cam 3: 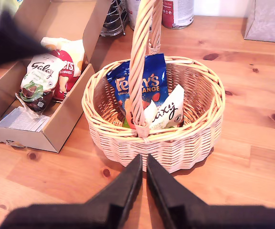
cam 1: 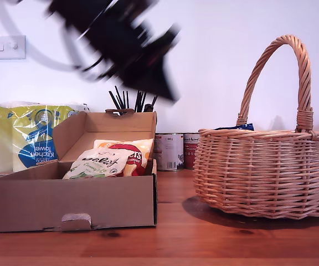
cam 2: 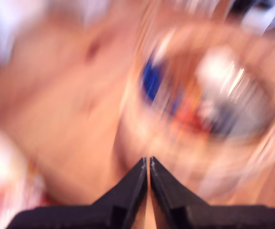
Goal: Move the bags of Easter eggs from the cardboard box on the left into the woven basket on the right side.
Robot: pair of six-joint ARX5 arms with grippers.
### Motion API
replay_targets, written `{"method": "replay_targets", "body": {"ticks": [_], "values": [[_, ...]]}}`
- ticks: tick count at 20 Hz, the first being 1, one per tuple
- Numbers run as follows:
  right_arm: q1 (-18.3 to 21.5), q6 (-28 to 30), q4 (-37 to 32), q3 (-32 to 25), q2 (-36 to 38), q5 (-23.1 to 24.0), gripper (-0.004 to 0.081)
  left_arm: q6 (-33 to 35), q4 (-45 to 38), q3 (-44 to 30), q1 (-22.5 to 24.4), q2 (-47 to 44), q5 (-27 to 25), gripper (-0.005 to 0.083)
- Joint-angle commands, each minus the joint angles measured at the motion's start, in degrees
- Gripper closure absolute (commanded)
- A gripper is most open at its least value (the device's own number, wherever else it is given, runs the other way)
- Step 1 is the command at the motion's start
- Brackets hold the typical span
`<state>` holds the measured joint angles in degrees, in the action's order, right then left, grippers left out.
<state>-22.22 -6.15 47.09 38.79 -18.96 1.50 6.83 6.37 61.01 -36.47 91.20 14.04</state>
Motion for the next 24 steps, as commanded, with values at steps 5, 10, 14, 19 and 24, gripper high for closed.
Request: {"method": "replay_targets", "body": {"ticks": [5, 10, 14, 19, 24], "values": [[-0.17, -0.02, -0.39, -0.48, 0.11, -0.04, 0.0783, 7.19, -1.22, -8.85, 7.21, -10.71, 5.14, 0.0797], [-0.17, 0.07, -0.11, -0.48, 0.11, -0.04, 0.0783, 14.97, 2.1, -8.83, 10.88, -11.04, 5.38, 0.0797], [-0.17, 0.15, 0.11, -0.48, 0.11, -0.04, 0.0783, 20.35, 2.64, -8.79, 15.23, -11.04, 4.52, 0.0549], [-0.17, 0.17, 0.5, -0.48, 0.11, -0.07, 0.0783, 17.31, 2.51, -8.76, 19.93, -10.47, 3.48, 0.0041], [-0.17, 0.17, 0.5, -0.48, 0.11, -0.07, 0.0783, 22.32, -1.33, -8.52, 23.23, -9.18, 7.72, 0.0042]]}}
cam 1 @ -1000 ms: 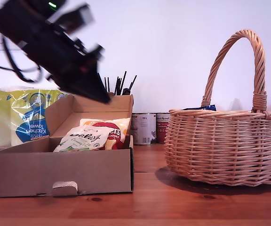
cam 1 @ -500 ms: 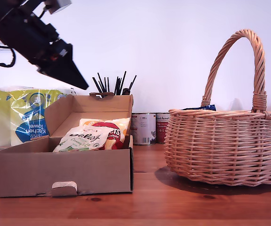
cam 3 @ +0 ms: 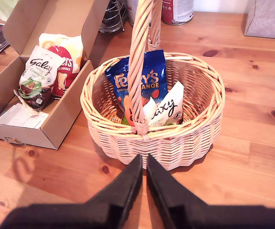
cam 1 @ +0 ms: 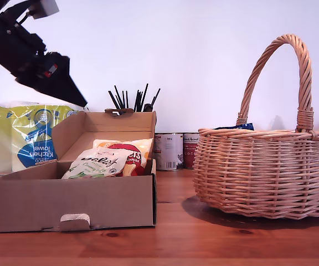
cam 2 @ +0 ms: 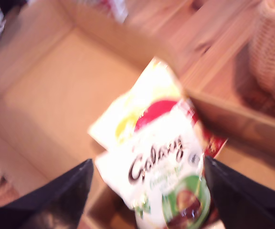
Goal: Move the bags of Easter eggs from the cardboard box on the left into the woven basket on the right side.
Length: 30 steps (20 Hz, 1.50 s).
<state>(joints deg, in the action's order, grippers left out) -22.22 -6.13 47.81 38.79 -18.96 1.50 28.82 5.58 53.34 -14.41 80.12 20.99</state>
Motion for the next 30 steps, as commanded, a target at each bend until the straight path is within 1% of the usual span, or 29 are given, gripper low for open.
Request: {"method": "replay_targets", "body": {"ticks": [1, 3, 5, 8, 10, 12, 16, 19, 22, 24, 28, 30], "values": [[-0.17, 0.13, -0.22, -0.48, 0.11, -0.09, 0.0783, 0.15, -0.94, -0.57, 2.03, 2.51, 1.77, 0.0041], [-0.17, 0.13, -0.24, -0.48, 0.11, -0.09, 0.0783, 0.15, -0.83, 1.25, 3.3, 5.29, 3.5, 0.0042], [-0.17, 0.13, -0.24, -0.48, 0.11, -0.09, 0.0783, 0.85, -0.33, 4.17, 3.56, 8.79, 4.28, 0.0042], [-0.17, 0.13, -0.35, -0.48, 0.11, -0.07, 0.0783, 3.26, 4.74, 10.6, 3.54, 14.93, 5.9, 0.0043], [-0.17, 0.13, -0.44, -0.48, 0.11, -0.07, 0.0783, 4.83, 8.37, 15.26, 3.54, 19.3, 5.73, 0.0044], [-0.17, 0.13, -0.42, -0.48, 0.11, -0.07, 0.0783, 8.24, 12.55, 19.82, 3.56, 23.06, 4.68, 0.0044], [-0.17, 0.13, -0.44, -0.48, 0.11, -0.07, 0.0783, 12.35, 19.3, 26.38, 3.5, 28.74, 4.04, 0.0044], [-0.17, 0.11, -0.39, -0.48, 0.11, -0.07, 0.0783, 13.66, 21.51, 28.3, 3.48, 31.71, 4.04, 0.0044], [-0.17, 0.11, -0.39, -0.48, 0.11, -0.07, 0.0783, 13.73, 22.18, 28.52, 3.48, 33.14, 4.24, 0.0044], [-0.17, 0.09, -0.39, -0.48, 0.11, -0.07, 0.0783, 13.68, 24.22, 28.55, 3.41, 33.83, 5.49, 0.0045], [-0.17, 0.09, -0.48, -0.48, 0.11, -0.09, 0.0783, 13.7, 27.85, 28.55, 2.54, 34.64, 6.21, 0.0047], [-0.17, 0.11, -0.42, -0.48, 0.11, -0.09, 0.0782, 13.6, 28.44, 28.52, 2.12, 34.64, 8.11, 0.0048]]}}
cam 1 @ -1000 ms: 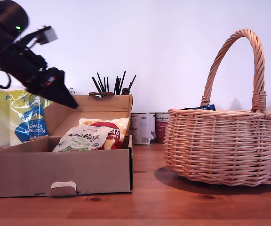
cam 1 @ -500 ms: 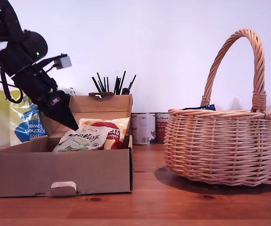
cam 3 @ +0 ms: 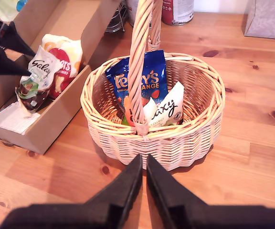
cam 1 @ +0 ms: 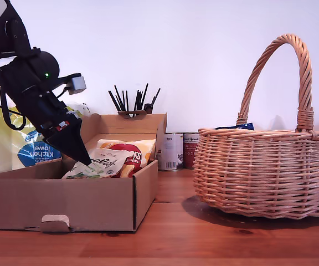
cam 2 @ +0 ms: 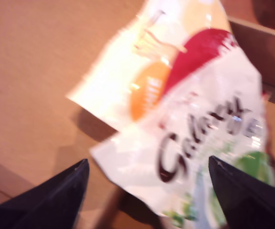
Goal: Move the bags of Easter eggs from the cardboard box on the left into the woven basket on the right side.
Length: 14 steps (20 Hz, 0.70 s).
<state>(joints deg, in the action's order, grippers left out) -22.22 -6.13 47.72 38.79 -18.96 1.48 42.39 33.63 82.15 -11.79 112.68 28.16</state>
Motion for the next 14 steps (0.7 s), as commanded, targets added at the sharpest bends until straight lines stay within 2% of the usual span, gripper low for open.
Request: {"method": "replay_targets", "body": {"ticks": [1, 6, 9, 14], "values": [[-0.17, 0.11, -0.35, -0.48, 0.11, -0.04, 0.0783, -0.02, 0.66, -0.26, -0.55, 2.08, 2.05, 0.0049], [-0.17, 0.11, -0.33, -0.48, 0.11, -0.04, 0.0783, -2.58, 3.63, -0.26, -2.91, 2.08, 2.78, 0.0049], [-0.17, 0.13, -0.35, -0.48, 0.11, -0.04, 0.0783, -5.35, 3.61, -0.28, -4.79, 2.8, -1.92, 0.0048], [-0.17, 0.15, -0.44, -0.48, 0.11, -0.04, 0.0783, -6.43, 2.95, -0.28, -6.36, 4.33, -4.72, 0.0049]]}}
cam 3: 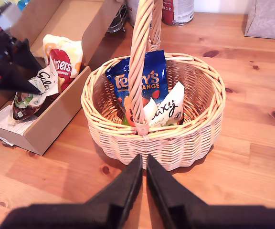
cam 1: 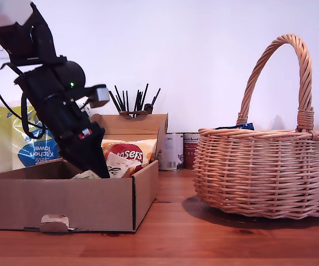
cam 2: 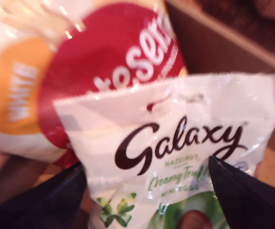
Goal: Move the bags of Easter eggs from the cardboard box on the left into the woven basket on the right side.
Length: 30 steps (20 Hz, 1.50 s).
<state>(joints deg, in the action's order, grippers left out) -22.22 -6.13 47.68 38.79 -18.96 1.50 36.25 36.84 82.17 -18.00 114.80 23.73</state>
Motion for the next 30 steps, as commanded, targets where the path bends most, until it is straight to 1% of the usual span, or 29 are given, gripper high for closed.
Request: {"method": "replay_targets", "body": {"ticks": [1, 3, 4, 5, 6, 9, 10, 13, 16, 19, 23, 24, 25, 27, 28, 30], "values": [[-0.17, 0.17, -0.5, -0.48, 0.11, -0.07, 0.0783, -0.68, -0.37, -0.31, -0.15, 2.64, -0.39, 0.0049], [-0.17, 0.17, -0.76, -0.48, 0.11, -0.07, 0.0783, -2.62, -0.02, -0.31, -0.13, 3.93, -1.51, 0.0051], [-0.17, 0.17, -0.72, -0.48, 0.11, -0.07, 0.0783, -2.89, 0.24, -0.31, -0.13, 4.28, -1.53, 0.0082], [-0.17, 0.17, -0.72, -0.48, 0.11, -0.07, 0.0783, -2.89, 0.24, -0.31, -0.13, 4.46, -1.53, 0.0149], [-0.17, 0.17, -0.7, -0.48, 0.11, -0.07, 0.0783, -2.89, 0.04, -0.28, -0.13, 4.44, -1.51, 0.0235], [-0.17, 0.28, -0.7, -0.48, 0.11, -0.07, 0.0783, -2.86, 1.11, 0.5, -0.13, 4.28, -1.55, 0.0563], [-0.17, 0.39, -0.7, -0.48, 0.11, -0.07, 0.0783, -2.89, 1.33, 0.79, -0.13, 4.28, -1.53, 0.0621], [-0.17, 0.57, -0.7, -0.48, 0.11, -0.04, 0.0783, -2.82, 2.73, 1.29, -0.13, 2.89, -1.53, 0.0636], [-0.17, 0.57, -0.72, -0.48, 0.11, -0.02, 0.0783, -2.84, 5.68, 1.88, -0.13, 0.2, -1.62, 0.0721], [-0.17, 0.55, -0.72, -0.48, 0.11, -0.02, 0.0783, -2.89, 8.44, 1.88, -0.11, -3.89, -1.49, 0.0734], [-0.17, 0.55, -0.72, -0.48, 0.11, -0.02, 0.0783, -3.5, 7.85, 1.88, -0.15, -10.14, 3.28, 0.0735], [-0.17, 0.55, -0.72, -0.48, 0.11, -0.02, 0.0783, -4.33, 7.43, 1.9, -0.17, -11.72, 5.44, 0.0735], [-0.17, 0.55, -0.72, -0.48, 0.11, -0.02, 0.0783, -6.25, 6.49, 1.9, -0.2, -13.2, 8.41, 0.0735], [-0.17, 0.55, -0.72, -0.48, 0.11, -0.02, 0.0783, -11.17, 3.06, 1.9, -0.85, -15.06, 16.65, 0.0735], [-0.17, 0.55, -0.72, -0.48, 0.11, -0.02, 0.0783, -14.21, 0.46, 1.9, -1.73, -15.19, 19.37, 0.0736], [-0.17, 0.52, -0.74, -0.48, 0.11, -0.02, 0.0783, -22.45, -6.49, 1.9, -5.05, -14.47, 19.93, 0.0755]]}}
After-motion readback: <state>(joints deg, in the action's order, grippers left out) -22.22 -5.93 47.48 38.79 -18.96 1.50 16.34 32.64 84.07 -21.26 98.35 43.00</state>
